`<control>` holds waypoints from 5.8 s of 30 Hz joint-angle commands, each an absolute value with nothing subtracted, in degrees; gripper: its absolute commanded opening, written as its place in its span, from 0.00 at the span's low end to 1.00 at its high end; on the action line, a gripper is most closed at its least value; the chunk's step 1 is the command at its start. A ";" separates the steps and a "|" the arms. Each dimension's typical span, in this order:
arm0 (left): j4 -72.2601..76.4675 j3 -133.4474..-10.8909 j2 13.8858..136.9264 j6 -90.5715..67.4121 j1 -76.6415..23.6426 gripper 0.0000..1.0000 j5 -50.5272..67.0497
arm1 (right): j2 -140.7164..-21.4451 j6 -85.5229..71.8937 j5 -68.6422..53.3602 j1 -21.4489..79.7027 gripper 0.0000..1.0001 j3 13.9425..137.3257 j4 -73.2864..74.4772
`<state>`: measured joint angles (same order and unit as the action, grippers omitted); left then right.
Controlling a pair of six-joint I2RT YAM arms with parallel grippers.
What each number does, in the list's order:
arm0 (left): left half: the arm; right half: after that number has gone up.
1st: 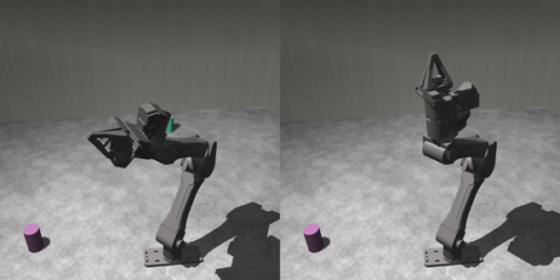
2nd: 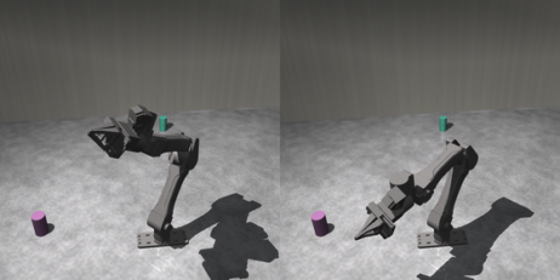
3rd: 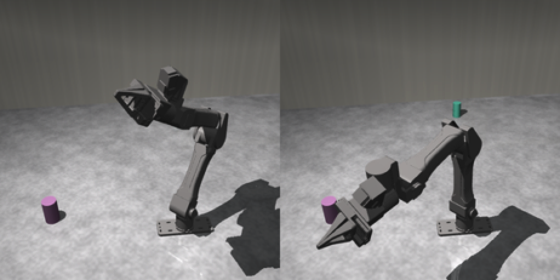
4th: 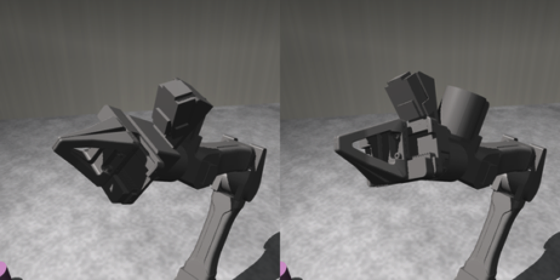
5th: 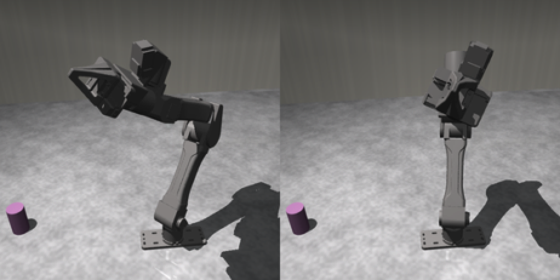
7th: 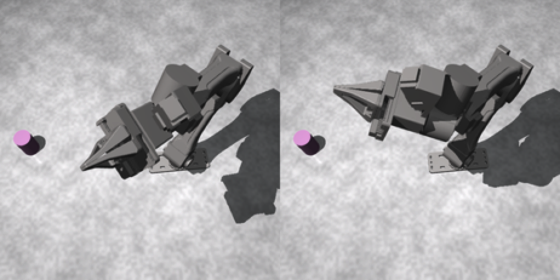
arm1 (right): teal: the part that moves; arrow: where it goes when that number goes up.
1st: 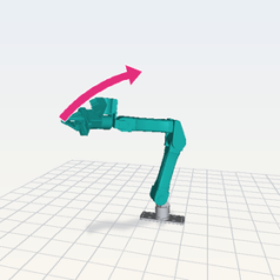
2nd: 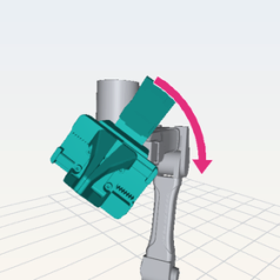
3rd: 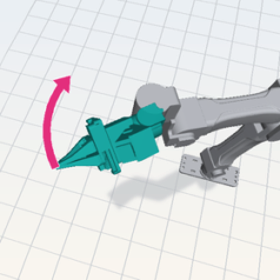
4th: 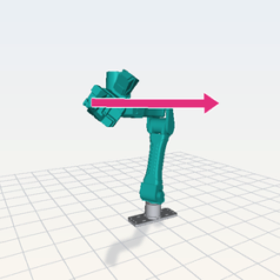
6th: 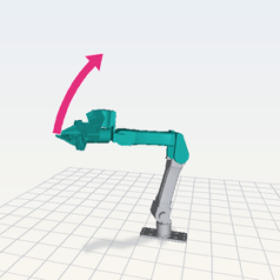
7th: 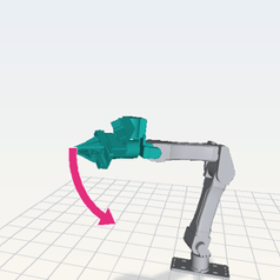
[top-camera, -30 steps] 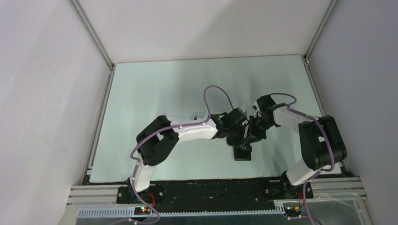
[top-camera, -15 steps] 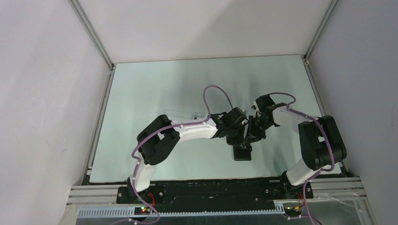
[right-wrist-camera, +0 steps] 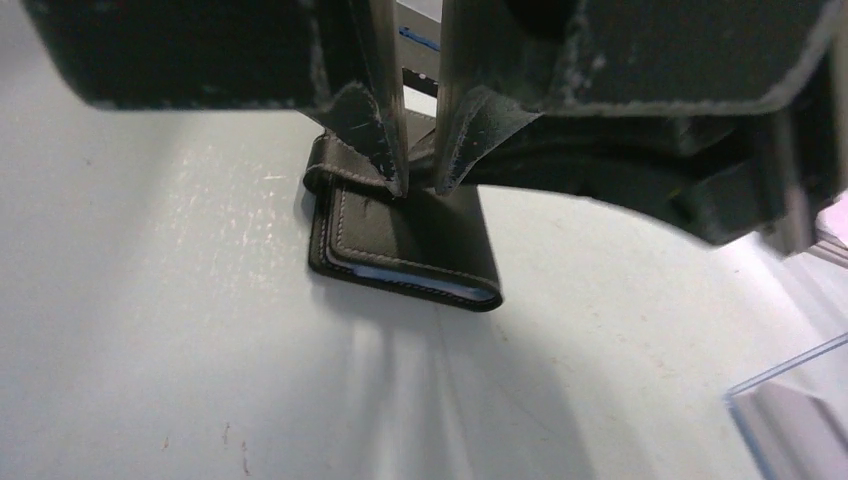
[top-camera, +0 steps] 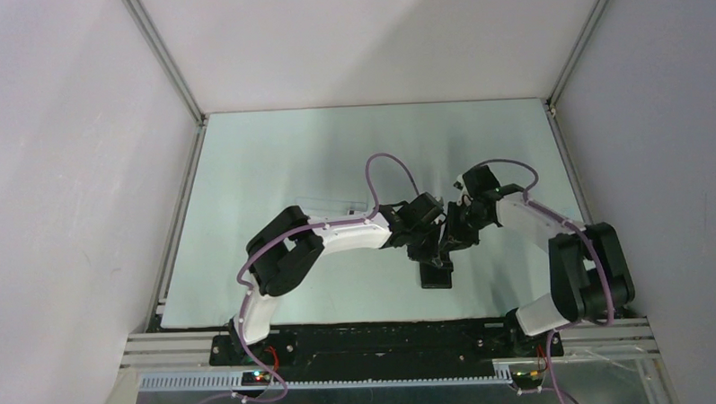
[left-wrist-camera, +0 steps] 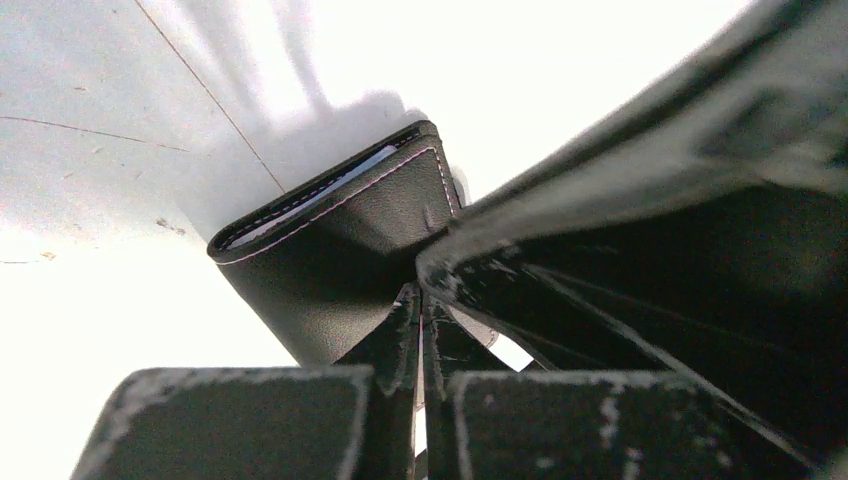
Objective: Put the credit cards into the card holder
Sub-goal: Close the card holder at the center of the board.
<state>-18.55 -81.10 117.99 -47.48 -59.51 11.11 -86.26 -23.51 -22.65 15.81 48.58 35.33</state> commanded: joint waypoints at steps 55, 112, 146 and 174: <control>-28.28 -81.61 117.63 -43.81 -59.59 0.00 4.97 | -78.90 -25.41 -18.13 20.43 0.00 42.60 31.07; -18.47 -80.82 113.77 -46.30 -58.72 0.00 9.57 | -73.87 -23.53 -26.43 13.54 0.00 44.41 32.13; -18.00 -78.08 112.68 -47.37 -59.70 0.00 11.05 | -87.89 -24.45 -19.41 16.84 0.00 45.24 31.21; -17.99 -78.17 115.34 -47.36 -60.72 0.00 12.51 | -86.87 -24.56 -20.32 17.05 0.00 46.31 31.83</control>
<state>-18.02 -77.67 115.13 -47.09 -60.01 11.75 -86.78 -24.62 -21.87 16.58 44.77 31.94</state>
